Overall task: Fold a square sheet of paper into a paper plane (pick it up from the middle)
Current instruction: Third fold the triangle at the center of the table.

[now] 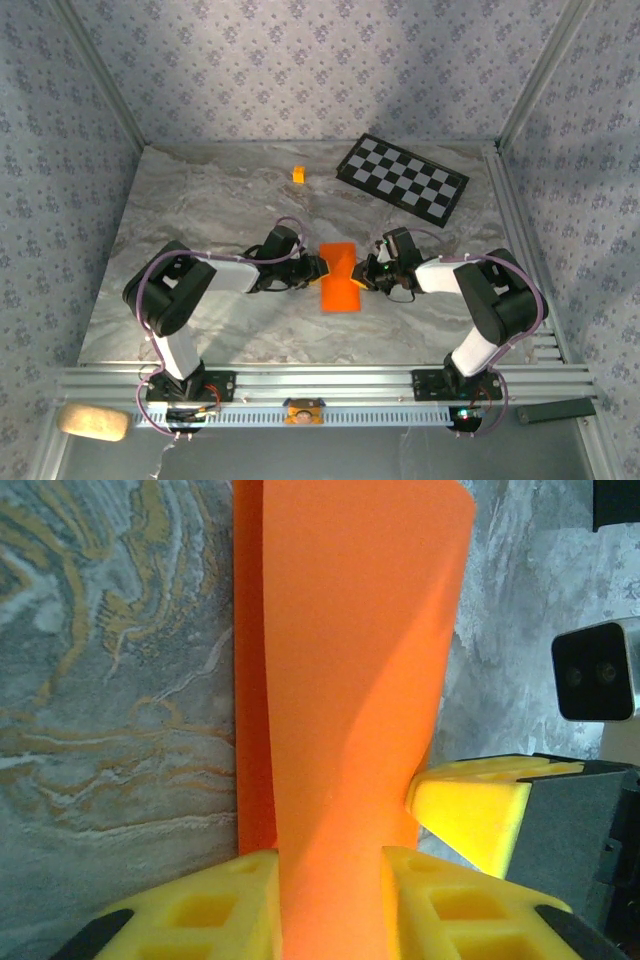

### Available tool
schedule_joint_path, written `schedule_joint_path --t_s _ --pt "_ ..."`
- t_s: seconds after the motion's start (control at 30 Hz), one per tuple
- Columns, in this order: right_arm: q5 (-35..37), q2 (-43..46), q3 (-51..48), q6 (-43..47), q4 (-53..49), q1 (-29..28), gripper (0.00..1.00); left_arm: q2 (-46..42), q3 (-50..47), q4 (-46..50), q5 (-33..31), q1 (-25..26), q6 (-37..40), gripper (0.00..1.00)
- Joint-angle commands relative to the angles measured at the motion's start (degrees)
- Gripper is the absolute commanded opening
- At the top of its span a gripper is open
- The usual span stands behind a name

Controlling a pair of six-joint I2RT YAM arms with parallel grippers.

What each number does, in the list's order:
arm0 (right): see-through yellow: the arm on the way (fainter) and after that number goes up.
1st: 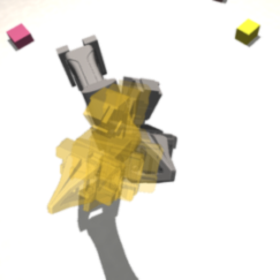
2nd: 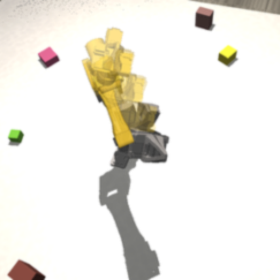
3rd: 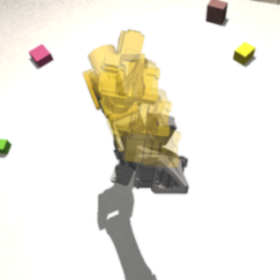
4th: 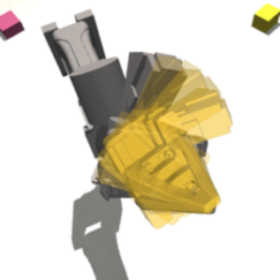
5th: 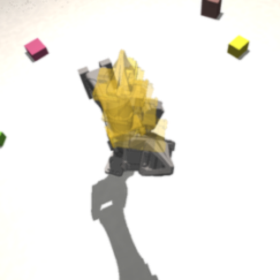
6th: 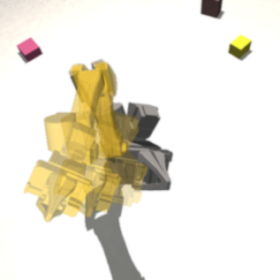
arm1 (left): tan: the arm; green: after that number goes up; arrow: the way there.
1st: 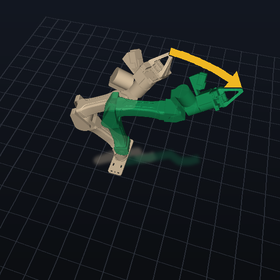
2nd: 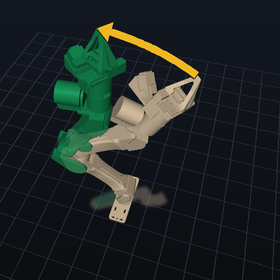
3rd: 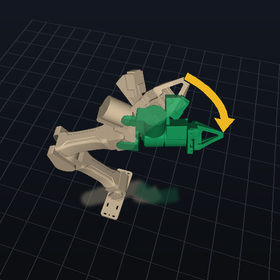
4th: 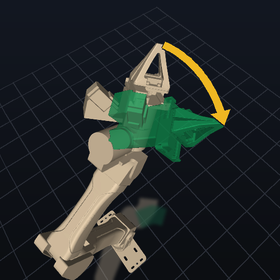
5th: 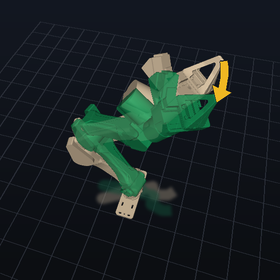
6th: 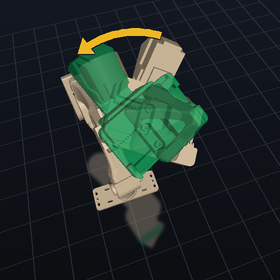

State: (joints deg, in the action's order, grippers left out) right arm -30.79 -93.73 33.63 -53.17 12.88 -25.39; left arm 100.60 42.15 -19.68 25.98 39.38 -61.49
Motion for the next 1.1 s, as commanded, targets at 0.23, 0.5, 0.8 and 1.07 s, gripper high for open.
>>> schedule_joint_path --t_s 0.23,0.5,0.8,1.07 --pt "3.9 -0.8 -1.9 -0.4 -3.5 -0.9 0.14 -1.6 -0.5 0.0 1.1 -0.3 0.1 0.12" --pt "4.3 1.7 -2.2 0.3 -2.9 -1.1 0.22 -1.7 0.1 1.7 1.1 -0.4 0.2 0.02" --pt "8.1 7.9 -2.1 4.7 -6.8 -1.0 0.41 -2.8 0.2 4.1 0.6 -0.8 0.3 0.0" --pt "12.7 15.8 -1.7 14.7 -12.8 -0.7 0.71 -6.2 0.1 8.8 0.4 -2.2 1.9 0.0"
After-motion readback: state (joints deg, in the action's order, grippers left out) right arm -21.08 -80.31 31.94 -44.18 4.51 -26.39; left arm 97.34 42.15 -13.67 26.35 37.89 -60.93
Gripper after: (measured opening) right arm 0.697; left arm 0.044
